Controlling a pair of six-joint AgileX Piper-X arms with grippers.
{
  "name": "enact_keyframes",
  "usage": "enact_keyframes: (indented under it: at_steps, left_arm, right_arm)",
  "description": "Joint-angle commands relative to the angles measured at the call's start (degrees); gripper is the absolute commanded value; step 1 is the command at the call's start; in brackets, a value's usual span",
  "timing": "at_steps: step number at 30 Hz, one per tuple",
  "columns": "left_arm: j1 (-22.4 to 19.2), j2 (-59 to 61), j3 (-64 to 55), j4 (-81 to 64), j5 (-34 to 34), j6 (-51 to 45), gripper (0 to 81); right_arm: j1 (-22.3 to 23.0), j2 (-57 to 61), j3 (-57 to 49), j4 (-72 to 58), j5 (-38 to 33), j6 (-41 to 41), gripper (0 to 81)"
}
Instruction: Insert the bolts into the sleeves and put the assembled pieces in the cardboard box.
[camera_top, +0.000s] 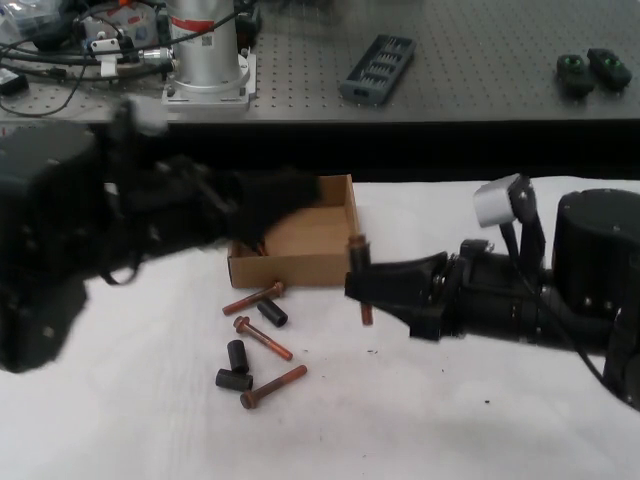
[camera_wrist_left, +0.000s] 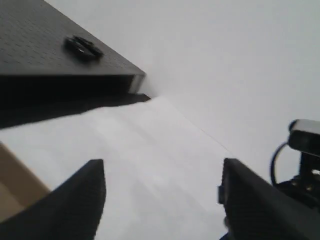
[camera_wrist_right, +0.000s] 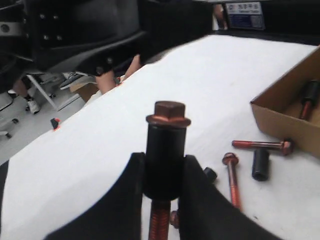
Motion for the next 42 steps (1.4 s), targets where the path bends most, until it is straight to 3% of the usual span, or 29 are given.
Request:
enact_keyframes:
  at_steps: [1,5,9,12,16,18,21,23,25,29,32,38,42]
  left_arm:
    - [2.2,-2.3,-0.7,2.9,-1.2,2.9,46.2]
    - [3.6,-9.1,-0.7,19.1,-1.8,10.6,45.9]
    - [3.2,-17.8,-0.7,34.5,-8.5,17.8,40.0]
    - [3.2,-24.7,-0.7,45.1,-13.0,18.2,38.9]
    - [3.2,-31.5,-0.7,56.0,-18.6,18.2,38.9]
    - [3.2,-33.8,-0.7,59.8,-21.1,18.2,38.9]
    - [3.2,-36.2,-0.7,63.3,-25.2,18.2,38.9]
    - [3.2,-36.9,-0.7,63.4,-25.2,18.2,38.9]
    - [3.2,-37.3,-0.7,63.4,-24.6,17.8,38.9]
    - [2.8,-37.3,-0.7,63.4,-24.5,16.1,38.9]
    - [1.6,-36.8,-0.4,63.1,-24.8,16.1,38.9]
    - [-1.4,-30.0,-0.4,59.4,-24.8,11.9,35.1]
    - [-3.3,-25.5,-0.4,54.9,-24.9,15.6,32.4]
  right_arm:
    - [-0.6,0.1,-2.2,1.1,1.0,-1.0,0.7]
    - [-1.8,7.0,-13.3,8.5,0.8,-4.0,0.7]
    - [-1.8,17.2,-27.4,16.4,2.5,-2.0,0.7]
    - [-1.6,24.3,-38.3,24.2,5.0,-0.6,0.7]
    - [-0.3,31.3,-49.3,37.2,13.6,0.8,0.7]
    - [0.2,33.1,-52.6,41.7,13.8,0.6,3.3]
    - [0.9,34.2,-55.1,43.8,12.8,0.6,23.0]
    - [1.5,34.0,-55.1,43.7,14.9,2.7,46.8]
    - [1.9,33.6,-55.1,43.7,15.7,4.9,57.7]
    - [1.8,31.5,-55.1,46.1,10.0,6.8,45.6]
    - [1.2,27.7,-55.1,52.7,7.3,6.1,42.6]
    - [1.1,17.4,-51.4,70.0,14.1,-15.0,36.3]
    - [1.4,8.6,-40.3,67.2,14.2,-14.5,35.5]
